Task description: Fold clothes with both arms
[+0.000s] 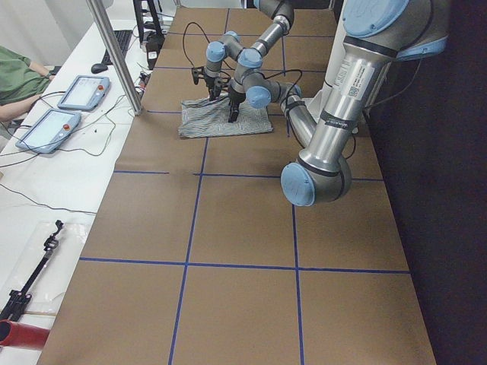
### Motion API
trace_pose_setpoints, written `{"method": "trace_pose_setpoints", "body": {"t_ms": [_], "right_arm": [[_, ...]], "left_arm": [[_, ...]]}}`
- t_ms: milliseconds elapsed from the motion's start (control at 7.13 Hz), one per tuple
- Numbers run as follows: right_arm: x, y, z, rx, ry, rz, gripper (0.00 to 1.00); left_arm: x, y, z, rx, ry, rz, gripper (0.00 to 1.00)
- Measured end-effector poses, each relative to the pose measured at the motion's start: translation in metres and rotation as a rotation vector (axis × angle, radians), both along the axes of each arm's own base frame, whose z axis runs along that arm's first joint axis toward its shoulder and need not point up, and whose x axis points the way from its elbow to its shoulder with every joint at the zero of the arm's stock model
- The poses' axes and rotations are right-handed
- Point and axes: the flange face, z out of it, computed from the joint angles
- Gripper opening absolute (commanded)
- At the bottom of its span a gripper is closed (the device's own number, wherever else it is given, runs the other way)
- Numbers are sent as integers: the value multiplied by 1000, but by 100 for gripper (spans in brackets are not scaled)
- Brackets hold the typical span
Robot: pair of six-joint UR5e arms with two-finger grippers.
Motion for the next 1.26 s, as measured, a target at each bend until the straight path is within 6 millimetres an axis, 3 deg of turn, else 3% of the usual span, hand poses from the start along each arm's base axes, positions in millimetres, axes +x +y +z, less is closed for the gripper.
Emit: {"method": "trace_pose_setpoints", "body": {"t_ms": [561, 1262], "right_arm": [[-10, 6, -6, -2, -6, -14, 100], [-11, 8, 8, 1, 17, -39, 100]], "left_arm": [[-1, 0, 1, 0, -2, 0, 100], [0, 0, 1, -2, 0, -1, 100]]}}
